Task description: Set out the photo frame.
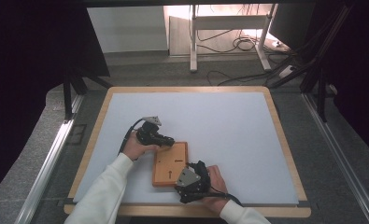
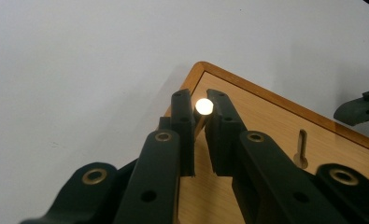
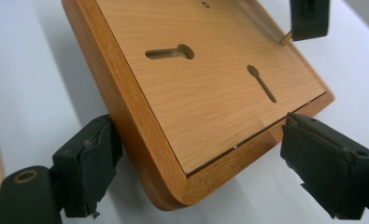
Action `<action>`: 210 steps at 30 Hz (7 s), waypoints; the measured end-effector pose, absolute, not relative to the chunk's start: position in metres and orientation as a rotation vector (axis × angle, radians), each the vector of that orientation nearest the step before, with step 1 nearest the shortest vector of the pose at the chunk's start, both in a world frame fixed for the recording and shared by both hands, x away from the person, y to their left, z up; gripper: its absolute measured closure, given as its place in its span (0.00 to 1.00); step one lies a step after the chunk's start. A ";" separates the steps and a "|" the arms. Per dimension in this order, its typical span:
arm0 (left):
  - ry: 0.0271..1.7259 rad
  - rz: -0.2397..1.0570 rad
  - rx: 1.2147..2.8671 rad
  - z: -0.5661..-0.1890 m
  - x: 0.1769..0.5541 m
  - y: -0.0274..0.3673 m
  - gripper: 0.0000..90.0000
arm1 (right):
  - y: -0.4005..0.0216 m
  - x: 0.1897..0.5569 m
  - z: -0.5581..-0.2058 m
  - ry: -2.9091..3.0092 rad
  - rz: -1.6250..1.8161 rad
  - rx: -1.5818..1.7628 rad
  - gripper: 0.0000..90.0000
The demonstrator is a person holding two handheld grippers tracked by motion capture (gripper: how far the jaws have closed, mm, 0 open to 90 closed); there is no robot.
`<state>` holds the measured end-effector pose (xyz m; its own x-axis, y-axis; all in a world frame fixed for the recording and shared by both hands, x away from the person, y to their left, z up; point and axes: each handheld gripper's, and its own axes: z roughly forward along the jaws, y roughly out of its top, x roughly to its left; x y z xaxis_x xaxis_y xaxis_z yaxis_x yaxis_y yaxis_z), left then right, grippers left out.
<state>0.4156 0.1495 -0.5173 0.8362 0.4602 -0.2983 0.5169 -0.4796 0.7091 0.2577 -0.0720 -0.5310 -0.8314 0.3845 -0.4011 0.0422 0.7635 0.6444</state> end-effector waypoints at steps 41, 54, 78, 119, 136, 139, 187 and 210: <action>0.788 0.065 2.135 -0.521 0.407 0.144 0.89 | -0.072 0.258 -0.502 2.286 0.889 0.190 0.46; 0.843 0.147 2.068 -0.511 0.393 0.171 0.45 | -0.074 0.258 -0.497 2.268 0.878 0.170 0.51; 0.938 0.219 2.100 -0.526 0.359 0.216 0.40 | -0.078 0.263 -0.490 2.271 0.872 0.167 0.54; 0.954 0.192 2.111 -0.535 0.359 0.218 0.39 | -0.049 0.301 -0.445 2.345 0.754 -0.030 0.75; 0.953 0.190 2.112 -0.536 0.360 0.218 0.40 | -0.055 0.299 -0.418 2.474 0.863 -0.018 0.77; 0.953 0.189 2.113 -0.536 0.360 0.217 0.40 | -0.059 0.295 -0.413 2.503 0.890 -0.026 0.77; 0.936 0.179 2.141 -0.539 0.361 0.214 0.39 | -0.092 0.392 -0.421 2.468 1.141 0.535 0.54; 0.935 0.188 2.132 -0.537 0.360 0.212 0.39 | -0.126 0.380 -0.426 2.351 1.219 0.715 0.30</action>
